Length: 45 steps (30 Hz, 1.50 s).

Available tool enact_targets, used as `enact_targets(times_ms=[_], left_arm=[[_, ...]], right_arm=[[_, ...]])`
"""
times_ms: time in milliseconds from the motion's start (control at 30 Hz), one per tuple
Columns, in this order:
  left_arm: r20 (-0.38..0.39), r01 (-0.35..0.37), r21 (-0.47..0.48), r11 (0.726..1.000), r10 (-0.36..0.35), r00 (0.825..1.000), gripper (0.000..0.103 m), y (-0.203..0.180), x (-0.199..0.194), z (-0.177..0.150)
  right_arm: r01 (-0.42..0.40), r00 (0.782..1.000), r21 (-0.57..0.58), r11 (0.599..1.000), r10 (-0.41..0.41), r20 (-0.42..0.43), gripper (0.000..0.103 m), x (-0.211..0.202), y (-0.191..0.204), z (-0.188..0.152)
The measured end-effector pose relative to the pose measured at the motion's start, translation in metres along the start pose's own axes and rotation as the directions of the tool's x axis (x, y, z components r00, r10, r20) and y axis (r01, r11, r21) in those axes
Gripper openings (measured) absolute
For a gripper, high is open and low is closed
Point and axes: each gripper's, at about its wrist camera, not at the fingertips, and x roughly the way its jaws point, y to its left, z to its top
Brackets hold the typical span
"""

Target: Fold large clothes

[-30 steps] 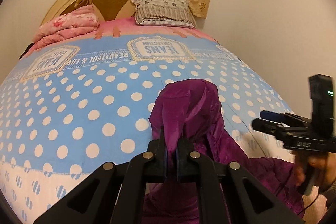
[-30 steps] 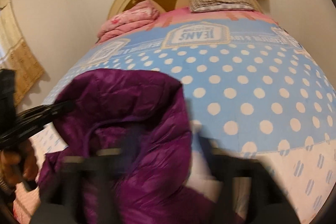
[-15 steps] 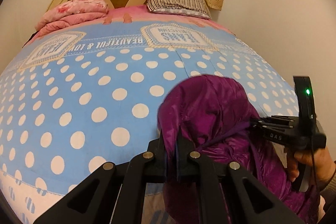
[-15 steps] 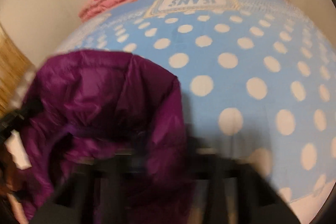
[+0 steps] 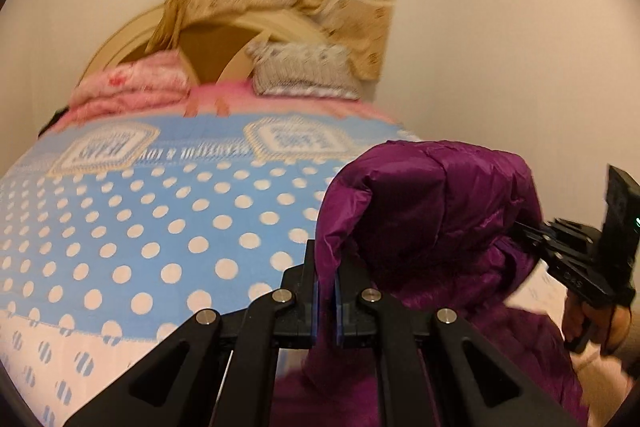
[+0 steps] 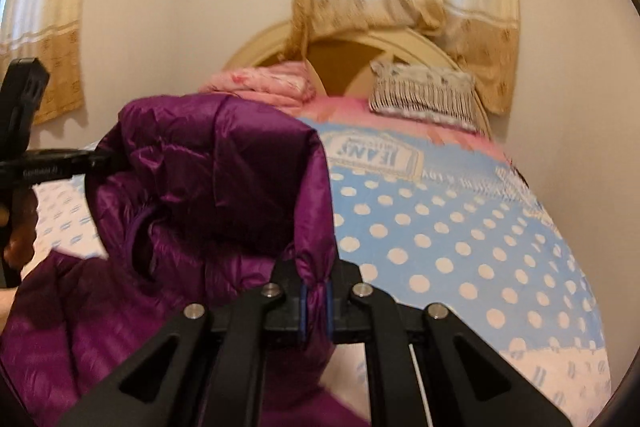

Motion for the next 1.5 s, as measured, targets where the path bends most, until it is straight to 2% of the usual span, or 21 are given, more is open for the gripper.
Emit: enact_targets(times_ms=[67, 200, 300, 367, 433, 467, 500, 567, 600, 633, 667, 700, 833, 967, 1000, 1033, 1133, 1200, 1267, 1333, 1500], left_arm=[[0.007, 0.019, 0.040, 0.999, -0.019, 1.000, 0.004, -0.009, -0.020, -0.016], [-0.002, 0.039, 0.123, 0.992, -0.039, 0.999, 0.004, -0.026, -0.055, -0.054], [-0.063, 0.027, 0.159, 0.987, -0.017, 0.998, 0.006, -0.031, -0.063, -0.076], [-0.098, -0.015, 0.185, 0.983, 0.034, 0.995, 0.007, -0.032, -0.065, -0.090], [-0.109, -0.018, 0.183, 0.983, 0.039, 0.993, 0.009, -0.030, -0.072, -0.101], [-0.116, -0.006, 0.169, 0.986, 0.026, 0.993, 0.010, -0.027, -0.076, -0.106], [-0.129, -0.002, 0.151, 0.989, 0.021, 0.991, 0.014, -0.025, -0.081, -0.110], [-0.146, 0.009, 0.141, 0.990, 0.012, 0.989, 0.028, -0.023, -0.092, -0.118], [-0.148, 0.007, 0.145, 0.989, 0.015, 0.989, 0.048, -0.024, -0.098, -0.122], [-0.145, -0.007, 0.157, 0.988, 0.030, 0.989, 0.072, -0.024, -0.106, -0.126], [-0.142, -0.016, 0.164, 0.986, 0.040, 0.989, 0.080, -0.025, -0.111, -0.129], [-0.131, -0.027, 0.167, 0.986, 0.050, 0.990, 0.082, -0.023, -0.118, -0.132], [-0.092, -0.066, 0.104, 0.992, 0.076, 0.993, 0.082, -0.014, -0.132, -0.121], [-0.078, -0.159, 0.020, 0.987, 0.160, 0.984, 0.082, -0.018, -0.112, -0.093], [-0.091, -0.150, -0.023, 0.988, 0.148, 0.985, 0.082, -0.021, -0.100, -0.086], [-0.099, -0.158, -0.051, 0.986, 0.152, 0.983, 0.082, -0.025, -0.092, -0.083], [-0.120, -0.155, -0.117, 0.981, 0.141, 0.983, 0.082, -0.035, -0.066, -0.086], [-0.134, -0.157, -0.116, 0.981, 0.141, 0.981, 0.082, -0.044, -0.050, -0.093], [-0.152, -0.175, -0.093, 0.980, 0.160, 0.975, 0.082, -0.056, -0.035, -0.100], [-0.172, -0.206, -0.077, 0.976, 0.190, 0.967, 0.082, -0.061, -0.019, -0.109], [-0.244, -0.239, -0.111, 0.965, 0.207, 0.947, 0.082, -0.052, -0.001, -0.133]], right_arm=[[-0.027, 1.000, 0.013, 1.000, 0.027, 0.003, 0.009, -0.015, 0.007, -0.009], [-0.075, 0.997, -0.065, 0.995, 0.074, -0.025, 0.009, -0.043, 0.032, -0.024], [-0.098, 0.991, -0.106, 0.990, 0.087, -0.105, 0.010, -0.047, 0.042, -0.043], [-0.111, 0.984, -0.117, 0.987, 0.092, -0.155, 0.010, -0.054, 0.043, -0.061], [-0.123, 0.974, -0.110, 0.986, 0.098, -0.204, 0.018, -0.063, 0.044, -0.075], [-0.129, 0.970, -0.095, 0.987, 0.106, -0.220, 0.032, -0.067, 0.040, -0.079], [-0.138, 0.965, -0.072, 0.988, 0.118, -0.235, 0.044, -0.073, 0.039, -0.084], [-0.136, 0.960, -0.053, 0.989, 0.118, -0.254, 0.044, -0.088, 0.035, -0.092], [-0.128, 0.958, -0.058, 0.990, 0.108, -0.265, 0.044, -0.093, 0.034, -0.095], [-0.115, 0.957, -0.062, 0.991, 0.093, -0.275, 0.044, -0.101, 0.033, -0.098], [-0.110, 0.955, -0.061, 0.992, 0.088, -0.285, 0.044, -0.106, 0.032, -0.099], [-0.106, 0.952, -0.058, 0.993, 0.084, -0.295, 0.044, -0.111, 0.033, -0.100], [-0.083, 0.947, 0.027, 0.996, 0.087, -0.310, 0.044, -0.120, 0.028, -0.087], [-0.037, 0.937, 0.227, 0.973, 0.112, -0.331, 0.044, -0.103, 0.031, -0.057], [-0.030, 0.931, 0.273, 0.961, 0.126, -0.341, 0.044, -0.093, 0.034, -0.049], [-0.033, 0.923, 0.288, 0.957, 0.140, -0.358, 0.044, -0.084, 0.038, -0.043], [-0.025, 0.935, 0.253, 0.967, 0.112, -0.337, 0.044, -0.062, 0.054, -0.023], [-0.039, 0.932, 0.284, 0.958, 0.138, -0.335, 0.044, -0.052, 0.056, -0.018], [-0.047, 0.930, 0.338, 0.940, 0.165, -0.328, 0.044, -0.041, 0.055, -0.020], [-0.008, 0.926, 0.370, 0.929, 0.146, -0.348, 0.044, -0.030, 0.056, -0.032], [0.029, 0.913, 0.369, 0.929, 0.126, -0.389, 0.044, -0.013, 0.070, -0.077]])
